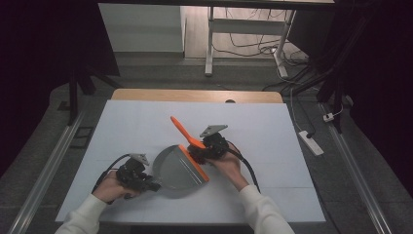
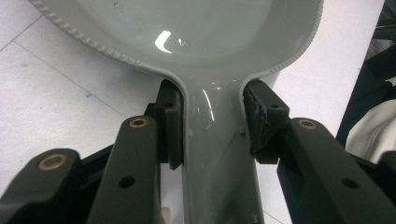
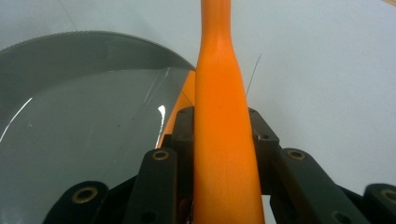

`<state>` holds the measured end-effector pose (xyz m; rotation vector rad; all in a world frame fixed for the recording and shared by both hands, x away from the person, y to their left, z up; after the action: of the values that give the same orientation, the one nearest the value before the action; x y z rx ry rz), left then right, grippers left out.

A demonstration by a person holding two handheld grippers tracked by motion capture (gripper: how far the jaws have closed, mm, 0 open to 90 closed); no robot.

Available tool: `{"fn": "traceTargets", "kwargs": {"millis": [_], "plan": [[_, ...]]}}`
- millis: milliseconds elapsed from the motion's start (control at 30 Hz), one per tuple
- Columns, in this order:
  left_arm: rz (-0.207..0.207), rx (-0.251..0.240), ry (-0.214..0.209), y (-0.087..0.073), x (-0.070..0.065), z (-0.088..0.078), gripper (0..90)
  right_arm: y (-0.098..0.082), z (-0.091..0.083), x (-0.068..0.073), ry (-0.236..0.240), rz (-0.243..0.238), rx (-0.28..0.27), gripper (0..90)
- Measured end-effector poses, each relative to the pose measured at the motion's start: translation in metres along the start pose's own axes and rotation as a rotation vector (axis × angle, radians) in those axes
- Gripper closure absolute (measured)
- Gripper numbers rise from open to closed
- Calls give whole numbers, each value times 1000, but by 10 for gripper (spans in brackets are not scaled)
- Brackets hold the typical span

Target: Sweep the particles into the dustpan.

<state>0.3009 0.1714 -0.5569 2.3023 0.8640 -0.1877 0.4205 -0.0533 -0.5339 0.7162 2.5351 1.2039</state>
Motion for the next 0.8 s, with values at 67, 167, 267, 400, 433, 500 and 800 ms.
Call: {"fn": "traceTargets", "kwargs": {"millis": [67, 167, 267, 400, 433, 500, 800], "plan": [[0, 0, 1, 0, 0, 0, 615, 0, 1, 2, 5, -5, 2, 699], [0, 0, 1, 0, 0, 0, 615, 2, 2, 6, 12, -10, 0, 699], [1, 1, 1, 0, 0, 0, 615, 3, 3, 11, 15, -22, 0, 699], [1, 2, 0, 0, 0, 0, 615, 4, 4, 14, 20, -30, -5, 699], [1, 2, 1, 0, 0, 0, 615, 4, 4, 15, 22, -30, -8, 699], [1, 2, 1, 0, 0, 0, 615, 5, 4, 17, 26, -29, -12, 699], [3, 3, 4, 0, 0, 0, 615, 11, 6, 33, 64, -56, -28, 699]]}}
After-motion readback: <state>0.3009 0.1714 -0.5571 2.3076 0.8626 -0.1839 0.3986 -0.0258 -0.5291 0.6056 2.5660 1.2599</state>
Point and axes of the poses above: each handheld gripper's, and its own axes: z roughly forward along the jaws, y roughly out of its top, x roughly to its left, the point moved 5 cm from there along z, roughly forward along the jaws, and after that the axes turned 4 degrees about -x, right-handed, at the moved point
